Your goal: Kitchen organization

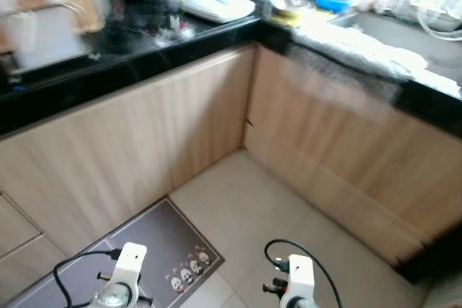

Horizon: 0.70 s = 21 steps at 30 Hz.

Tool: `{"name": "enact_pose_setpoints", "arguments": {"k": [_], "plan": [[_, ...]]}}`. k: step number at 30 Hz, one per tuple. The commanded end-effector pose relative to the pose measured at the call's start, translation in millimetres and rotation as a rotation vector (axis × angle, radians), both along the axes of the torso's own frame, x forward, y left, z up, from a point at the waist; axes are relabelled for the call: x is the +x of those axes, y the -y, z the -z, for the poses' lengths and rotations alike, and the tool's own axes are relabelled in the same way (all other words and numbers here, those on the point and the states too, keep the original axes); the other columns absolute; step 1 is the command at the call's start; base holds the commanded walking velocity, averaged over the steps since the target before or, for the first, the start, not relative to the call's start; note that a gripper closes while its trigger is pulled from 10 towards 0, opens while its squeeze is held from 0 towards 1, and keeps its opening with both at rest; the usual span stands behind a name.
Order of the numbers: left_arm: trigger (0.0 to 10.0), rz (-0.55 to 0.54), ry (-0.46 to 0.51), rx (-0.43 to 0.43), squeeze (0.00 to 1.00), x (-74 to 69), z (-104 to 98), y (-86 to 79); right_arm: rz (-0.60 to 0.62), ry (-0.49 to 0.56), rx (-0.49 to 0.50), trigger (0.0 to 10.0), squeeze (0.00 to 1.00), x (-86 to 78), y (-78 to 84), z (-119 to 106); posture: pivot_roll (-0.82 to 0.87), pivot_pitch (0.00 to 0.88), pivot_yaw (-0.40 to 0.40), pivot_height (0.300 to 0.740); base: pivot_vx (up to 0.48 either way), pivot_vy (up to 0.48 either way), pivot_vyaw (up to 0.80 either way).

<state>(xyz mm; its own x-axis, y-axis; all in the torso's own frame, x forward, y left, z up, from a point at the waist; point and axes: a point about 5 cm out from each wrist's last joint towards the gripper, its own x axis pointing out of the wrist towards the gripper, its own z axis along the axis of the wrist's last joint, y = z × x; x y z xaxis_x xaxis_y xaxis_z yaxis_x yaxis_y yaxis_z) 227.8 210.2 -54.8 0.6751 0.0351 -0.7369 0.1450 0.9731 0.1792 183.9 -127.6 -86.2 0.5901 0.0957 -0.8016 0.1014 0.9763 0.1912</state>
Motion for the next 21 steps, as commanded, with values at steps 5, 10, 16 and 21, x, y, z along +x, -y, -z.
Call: {"name": "enact_pose_setpoints", "arguments": {"k": [5,10,16,21], "plan": [[10.0,-0.005,-0.019,0.006,0.0,-4.0,2.3,-2.5,0.005,0.016,-0.006,10.0,0.0,5.7,0.8,-2.8,0.09,0.0,-0.031,0.74,0.0,0.0,-0.64],[10.0,-0.007,-0.018,0.004,0.0,-3.5,2.0,-2.4,0.008,0.019,-0.006,10.0,0.0,6.0,1.0,-3.0,0.09,0.0,-0.032,0.74,0.158,0.0,-0.61],[10.0,0.002,-0.013,0.006,0.0,-1.5,0.7,-2.3,0.011,0.034,-0.006,10.0,0.0,7.6,1.0,-4.1,0.06,0.0,-0.037,0.74,0.301,0.0,0.0],[10.0,0.002,-0.012,0.004,0.0,-1.0,0.5,-1.9,0.02,0.033,-0.019,10.0,0.0,6.7,2.6,-3.6,0.04,0.0,-0.038,0.74,0.322,0.0,0.0]]}}
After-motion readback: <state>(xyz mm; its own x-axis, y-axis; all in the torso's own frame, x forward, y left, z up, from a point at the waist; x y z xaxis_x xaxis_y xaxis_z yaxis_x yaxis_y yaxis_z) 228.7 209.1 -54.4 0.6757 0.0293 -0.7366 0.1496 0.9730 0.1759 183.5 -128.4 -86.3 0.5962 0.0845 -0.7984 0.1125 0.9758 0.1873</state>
